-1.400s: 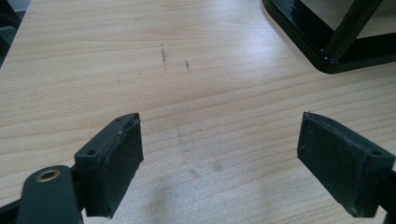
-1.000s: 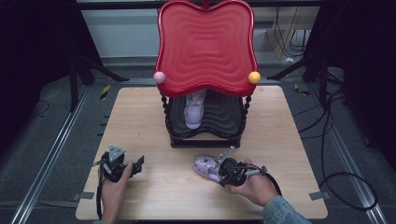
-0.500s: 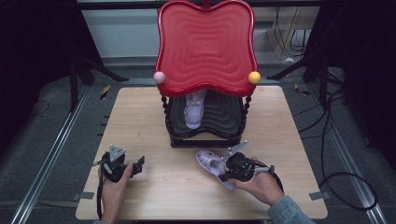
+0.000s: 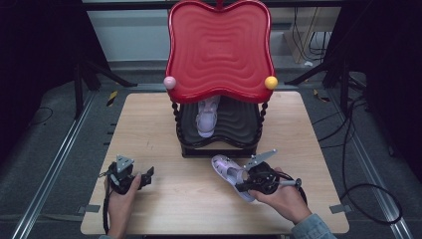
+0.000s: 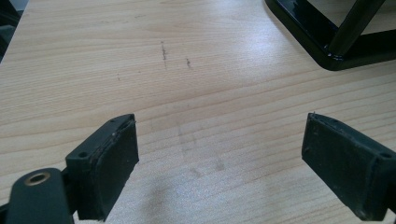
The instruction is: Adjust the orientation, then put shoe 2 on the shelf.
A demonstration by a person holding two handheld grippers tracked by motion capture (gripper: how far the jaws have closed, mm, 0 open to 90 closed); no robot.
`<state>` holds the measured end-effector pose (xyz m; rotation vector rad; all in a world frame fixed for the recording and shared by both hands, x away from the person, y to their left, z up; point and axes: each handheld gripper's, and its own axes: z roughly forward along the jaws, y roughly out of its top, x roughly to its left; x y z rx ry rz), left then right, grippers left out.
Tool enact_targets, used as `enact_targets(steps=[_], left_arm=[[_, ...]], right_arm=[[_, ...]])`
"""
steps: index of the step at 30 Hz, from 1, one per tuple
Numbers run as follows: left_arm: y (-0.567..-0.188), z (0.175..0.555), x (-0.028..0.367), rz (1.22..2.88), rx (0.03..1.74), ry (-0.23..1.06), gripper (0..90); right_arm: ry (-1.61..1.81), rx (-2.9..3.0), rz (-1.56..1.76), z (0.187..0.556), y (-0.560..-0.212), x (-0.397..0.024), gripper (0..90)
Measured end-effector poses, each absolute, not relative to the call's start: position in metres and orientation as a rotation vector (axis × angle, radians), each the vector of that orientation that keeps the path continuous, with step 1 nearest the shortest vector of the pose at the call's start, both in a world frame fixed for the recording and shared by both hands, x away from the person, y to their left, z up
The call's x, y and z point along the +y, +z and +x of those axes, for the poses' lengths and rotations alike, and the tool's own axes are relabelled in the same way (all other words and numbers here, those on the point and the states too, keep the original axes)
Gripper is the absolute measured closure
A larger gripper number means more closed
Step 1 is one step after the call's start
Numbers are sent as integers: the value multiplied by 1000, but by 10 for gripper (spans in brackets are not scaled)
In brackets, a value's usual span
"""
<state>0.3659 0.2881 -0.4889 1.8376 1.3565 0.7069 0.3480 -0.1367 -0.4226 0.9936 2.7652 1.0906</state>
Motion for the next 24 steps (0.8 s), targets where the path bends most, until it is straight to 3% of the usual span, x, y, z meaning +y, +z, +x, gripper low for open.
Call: enact_targets(steps=[24], left_arm=[[-489,366,286,1843,1348,711,94]], right_arm=[[1382,2558,1009,346,-378,-137,862]])
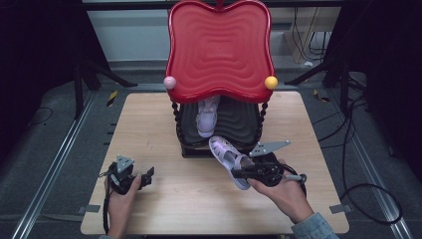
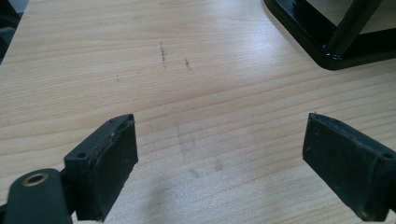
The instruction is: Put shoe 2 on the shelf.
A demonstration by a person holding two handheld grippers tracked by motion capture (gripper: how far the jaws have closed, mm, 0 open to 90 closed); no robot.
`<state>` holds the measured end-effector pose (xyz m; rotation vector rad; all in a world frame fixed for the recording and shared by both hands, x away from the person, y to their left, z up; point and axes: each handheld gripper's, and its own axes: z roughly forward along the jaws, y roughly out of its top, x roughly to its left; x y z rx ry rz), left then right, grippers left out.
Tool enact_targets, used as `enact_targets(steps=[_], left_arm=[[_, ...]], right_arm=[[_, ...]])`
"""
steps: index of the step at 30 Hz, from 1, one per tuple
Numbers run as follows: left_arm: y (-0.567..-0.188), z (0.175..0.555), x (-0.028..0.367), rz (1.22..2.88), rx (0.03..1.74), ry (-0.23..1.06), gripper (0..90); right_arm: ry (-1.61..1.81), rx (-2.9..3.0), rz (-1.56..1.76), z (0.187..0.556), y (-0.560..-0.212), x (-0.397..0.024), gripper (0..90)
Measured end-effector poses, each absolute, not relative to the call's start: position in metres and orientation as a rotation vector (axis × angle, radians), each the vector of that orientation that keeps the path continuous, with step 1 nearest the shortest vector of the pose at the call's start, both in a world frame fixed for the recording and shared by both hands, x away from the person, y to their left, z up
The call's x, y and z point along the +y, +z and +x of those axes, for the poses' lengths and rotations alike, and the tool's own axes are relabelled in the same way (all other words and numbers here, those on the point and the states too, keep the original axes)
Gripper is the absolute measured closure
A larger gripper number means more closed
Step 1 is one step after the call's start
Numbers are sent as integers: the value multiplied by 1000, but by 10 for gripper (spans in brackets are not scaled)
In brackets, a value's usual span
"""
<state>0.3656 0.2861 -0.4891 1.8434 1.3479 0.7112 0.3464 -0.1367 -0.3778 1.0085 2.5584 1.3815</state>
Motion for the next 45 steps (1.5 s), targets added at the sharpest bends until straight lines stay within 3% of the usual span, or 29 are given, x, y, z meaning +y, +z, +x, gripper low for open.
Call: enact_targets(steps=[45], left_arm=[[-490,366,284,1863,1335,699,87]], right_arm=[[1570,1993,1239,374,-359,-116,862]])
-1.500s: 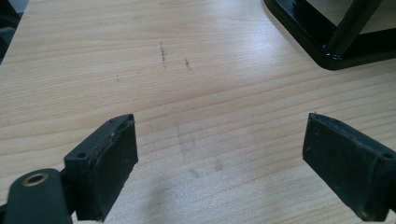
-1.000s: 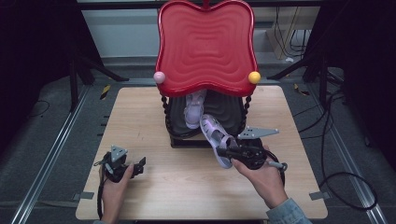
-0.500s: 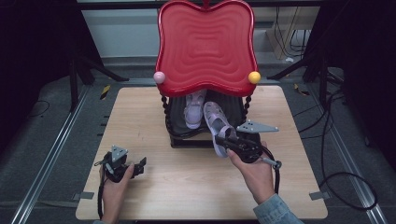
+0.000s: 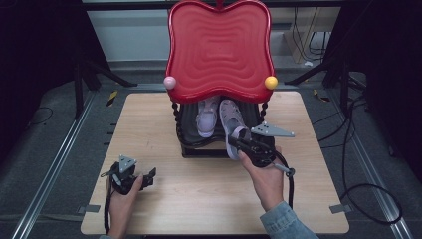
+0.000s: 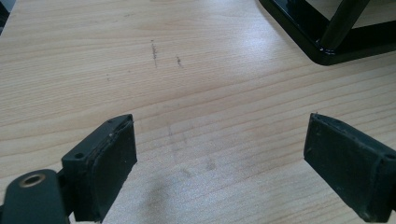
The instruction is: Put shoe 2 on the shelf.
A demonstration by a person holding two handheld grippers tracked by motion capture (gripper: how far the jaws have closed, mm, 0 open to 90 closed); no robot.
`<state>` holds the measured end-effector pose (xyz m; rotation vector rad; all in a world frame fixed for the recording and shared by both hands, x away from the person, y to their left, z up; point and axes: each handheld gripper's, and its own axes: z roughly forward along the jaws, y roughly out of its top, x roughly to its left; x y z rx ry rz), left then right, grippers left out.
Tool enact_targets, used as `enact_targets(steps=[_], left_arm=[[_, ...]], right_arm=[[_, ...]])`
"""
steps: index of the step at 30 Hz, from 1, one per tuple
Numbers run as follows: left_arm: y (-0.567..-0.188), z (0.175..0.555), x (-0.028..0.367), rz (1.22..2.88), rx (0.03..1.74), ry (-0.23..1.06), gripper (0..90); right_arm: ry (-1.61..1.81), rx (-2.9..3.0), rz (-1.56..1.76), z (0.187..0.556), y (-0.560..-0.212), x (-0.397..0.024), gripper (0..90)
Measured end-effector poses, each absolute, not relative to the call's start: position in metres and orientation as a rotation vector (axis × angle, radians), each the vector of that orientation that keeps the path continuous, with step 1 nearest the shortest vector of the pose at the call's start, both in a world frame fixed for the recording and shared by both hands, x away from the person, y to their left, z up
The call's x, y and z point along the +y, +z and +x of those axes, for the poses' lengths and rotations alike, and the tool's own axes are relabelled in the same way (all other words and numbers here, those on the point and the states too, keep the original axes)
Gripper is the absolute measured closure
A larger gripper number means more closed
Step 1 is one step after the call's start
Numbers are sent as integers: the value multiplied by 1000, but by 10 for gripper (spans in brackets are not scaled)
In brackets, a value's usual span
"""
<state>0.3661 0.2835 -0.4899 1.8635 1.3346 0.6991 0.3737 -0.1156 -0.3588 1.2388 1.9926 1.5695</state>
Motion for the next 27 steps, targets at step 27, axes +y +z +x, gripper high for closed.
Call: enact_targets(steps=[27], left_arm=[[-490,367,283,1864,1328,698,92]], right_arm=[[1526,1775,1283,402,-370,-87,861]])
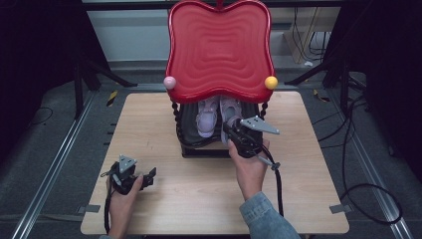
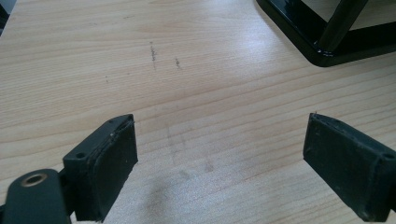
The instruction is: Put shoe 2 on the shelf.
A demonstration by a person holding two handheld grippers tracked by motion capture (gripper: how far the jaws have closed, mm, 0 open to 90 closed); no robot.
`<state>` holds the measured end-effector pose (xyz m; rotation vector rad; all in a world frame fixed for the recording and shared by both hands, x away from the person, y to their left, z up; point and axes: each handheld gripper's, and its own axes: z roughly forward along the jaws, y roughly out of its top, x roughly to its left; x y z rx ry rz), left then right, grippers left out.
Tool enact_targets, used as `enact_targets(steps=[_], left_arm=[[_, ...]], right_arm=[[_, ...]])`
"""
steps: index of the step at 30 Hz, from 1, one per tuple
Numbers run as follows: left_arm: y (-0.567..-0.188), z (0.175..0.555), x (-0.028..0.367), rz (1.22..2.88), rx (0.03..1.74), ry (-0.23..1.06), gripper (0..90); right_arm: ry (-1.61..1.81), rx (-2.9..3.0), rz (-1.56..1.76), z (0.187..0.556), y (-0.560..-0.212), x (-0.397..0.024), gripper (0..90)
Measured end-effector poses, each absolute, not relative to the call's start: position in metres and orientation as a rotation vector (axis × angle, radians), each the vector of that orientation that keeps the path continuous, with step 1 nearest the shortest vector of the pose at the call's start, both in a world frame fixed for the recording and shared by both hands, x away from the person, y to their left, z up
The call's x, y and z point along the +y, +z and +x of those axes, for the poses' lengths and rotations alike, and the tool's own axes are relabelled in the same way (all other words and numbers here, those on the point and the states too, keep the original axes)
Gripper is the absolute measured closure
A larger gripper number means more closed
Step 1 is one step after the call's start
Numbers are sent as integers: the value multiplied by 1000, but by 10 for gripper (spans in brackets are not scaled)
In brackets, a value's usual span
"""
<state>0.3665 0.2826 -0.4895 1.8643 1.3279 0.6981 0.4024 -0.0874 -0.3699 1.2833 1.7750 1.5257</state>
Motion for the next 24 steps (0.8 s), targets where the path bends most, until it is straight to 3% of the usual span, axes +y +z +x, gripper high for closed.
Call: enact_targets(steps=[24], left_arm=[[-489,366,282,1862,1323,692,95]], right_arm=[[1318,1674,1293,439,-382,-69,862]])
